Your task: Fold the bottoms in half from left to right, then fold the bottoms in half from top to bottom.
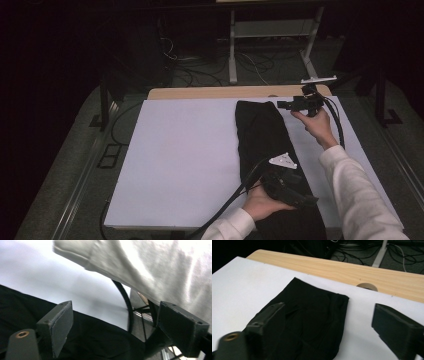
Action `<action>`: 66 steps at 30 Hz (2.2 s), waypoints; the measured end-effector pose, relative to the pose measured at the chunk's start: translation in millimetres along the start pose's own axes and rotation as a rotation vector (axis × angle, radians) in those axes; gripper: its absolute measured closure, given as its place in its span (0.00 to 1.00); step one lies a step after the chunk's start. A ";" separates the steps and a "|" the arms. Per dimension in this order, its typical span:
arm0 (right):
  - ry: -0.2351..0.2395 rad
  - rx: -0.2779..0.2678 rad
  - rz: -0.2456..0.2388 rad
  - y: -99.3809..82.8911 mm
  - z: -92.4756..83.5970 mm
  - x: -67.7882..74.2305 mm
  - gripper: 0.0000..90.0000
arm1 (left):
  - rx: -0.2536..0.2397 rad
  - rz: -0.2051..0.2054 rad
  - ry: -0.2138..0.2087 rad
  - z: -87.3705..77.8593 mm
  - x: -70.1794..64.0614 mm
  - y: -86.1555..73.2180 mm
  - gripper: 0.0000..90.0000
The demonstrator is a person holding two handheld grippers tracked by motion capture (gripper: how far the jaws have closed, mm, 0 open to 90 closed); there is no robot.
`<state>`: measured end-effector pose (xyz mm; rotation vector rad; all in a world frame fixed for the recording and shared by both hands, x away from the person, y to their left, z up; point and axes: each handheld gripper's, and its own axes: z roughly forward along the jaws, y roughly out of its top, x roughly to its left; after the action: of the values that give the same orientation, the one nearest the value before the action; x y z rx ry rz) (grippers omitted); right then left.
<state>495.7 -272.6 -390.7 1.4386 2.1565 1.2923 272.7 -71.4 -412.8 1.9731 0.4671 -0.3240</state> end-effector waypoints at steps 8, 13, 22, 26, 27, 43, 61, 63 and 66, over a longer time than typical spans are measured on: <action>0.032 -0.001 -0.025 -3.0 -7.7 3.2 0.01 | -0.016 0.033 0.062 -14.0 5.6 0.2 0.00; 0.041 -0.003 -0.024 -3.9 -10.6 3.1 0.00 | -0.010 0.058 0.078 -22.5 10.4 3.8 0.00; 0.050 -0.008 -0.028 -5.4 -15.4 2.5 0.00 | -0.027 0.070 0.127 -43.6 20.3 9.6 0.00; 0.052 0.000 -0.027 -7.2 -16.7 2.4 0.00 | -0.057 0.060 0.138 -52.8 25.1 11.0 0.00; 0.051 0.002 -0.029 -7.7 -17.0 2.5 0.00 | -0.056 0.063 0.148 -54.9 26.3 11.5 0.00; 0.072 0.020 -0.033 -15.0 -15.2 4.0 0.00 | -0.069 0.065 0.224 -79.3 46.6 18.0 0.00; 0.088 0.038 -0.046 -15.2 -9.5 7.7 0.00 | -0.095 0.061 0.294 -105.0 65.2 36.2 0.00; 0.090 0.040 -0.046 -15.7 -8.2 7.6 0.00 | -0.090 0.061 0.303 -107.2 68.3 38.6 0.00; 0.092 0.044 -0.048 -16.1 -6.8 8.4 0.00 | -0.097 0.058 0.309 -110.6 73.1 41.8 0.00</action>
<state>477.5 -271.2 -397.0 1.3601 2.2777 1.3263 359.0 25.6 -363.1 1.9438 0.6084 0.0423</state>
